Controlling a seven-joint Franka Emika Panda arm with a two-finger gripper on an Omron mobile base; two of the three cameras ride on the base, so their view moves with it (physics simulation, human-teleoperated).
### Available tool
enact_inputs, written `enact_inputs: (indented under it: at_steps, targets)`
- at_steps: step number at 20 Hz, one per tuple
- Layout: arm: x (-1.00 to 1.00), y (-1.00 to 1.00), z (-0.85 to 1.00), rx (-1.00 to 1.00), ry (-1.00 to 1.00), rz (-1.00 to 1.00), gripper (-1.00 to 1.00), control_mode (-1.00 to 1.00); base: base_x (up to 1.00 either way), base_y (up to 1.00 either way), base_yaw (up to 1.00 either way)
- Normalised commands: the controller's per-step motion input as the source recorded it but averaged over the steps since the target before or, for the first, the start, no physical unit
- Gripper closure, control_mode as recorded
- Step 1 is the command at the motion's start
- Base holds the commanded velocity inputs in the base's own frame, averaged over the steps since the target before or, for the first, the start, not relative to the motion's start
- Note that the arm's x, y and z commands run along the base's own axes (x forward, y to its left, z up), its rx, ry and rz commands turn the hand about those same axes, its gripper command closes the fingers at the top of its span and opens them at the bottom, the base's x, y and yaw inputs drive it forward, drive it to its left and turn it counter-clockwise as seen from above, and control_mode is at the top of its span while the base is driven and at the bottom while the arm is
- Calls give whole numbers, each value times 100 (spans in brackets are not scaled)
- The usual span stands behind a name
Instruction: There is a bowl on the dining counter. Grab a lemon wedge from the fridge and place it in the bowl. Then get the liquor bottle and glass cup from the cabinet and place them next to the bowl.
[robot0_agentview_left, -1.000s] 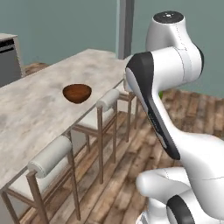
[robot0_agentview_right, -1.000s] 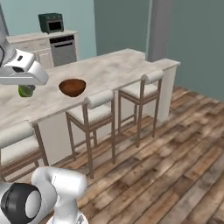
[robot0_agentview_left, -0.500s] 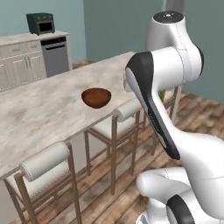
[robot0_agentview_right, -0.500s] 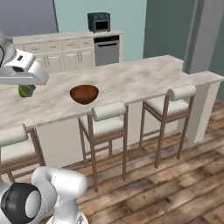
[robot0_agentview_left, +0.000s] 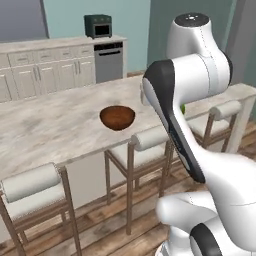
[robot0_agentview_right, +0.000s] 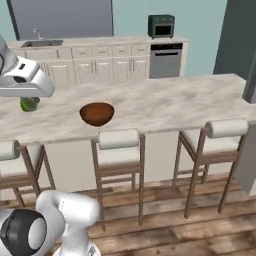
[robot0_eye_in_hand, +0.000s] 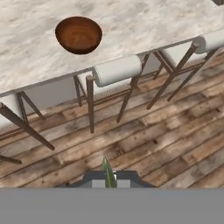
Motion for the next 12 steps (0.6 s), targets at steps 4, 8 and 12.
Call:
enact_inputs:
  at_steps: [4,8,12]
  targets:
    - [0,0,0,0,0,0,100,100,65,-76,44]
    - [0,0,0,0,0,0,100,100,76,-71,41]
    - [0,0,0,0,0,0,100,100,86,-47,37]
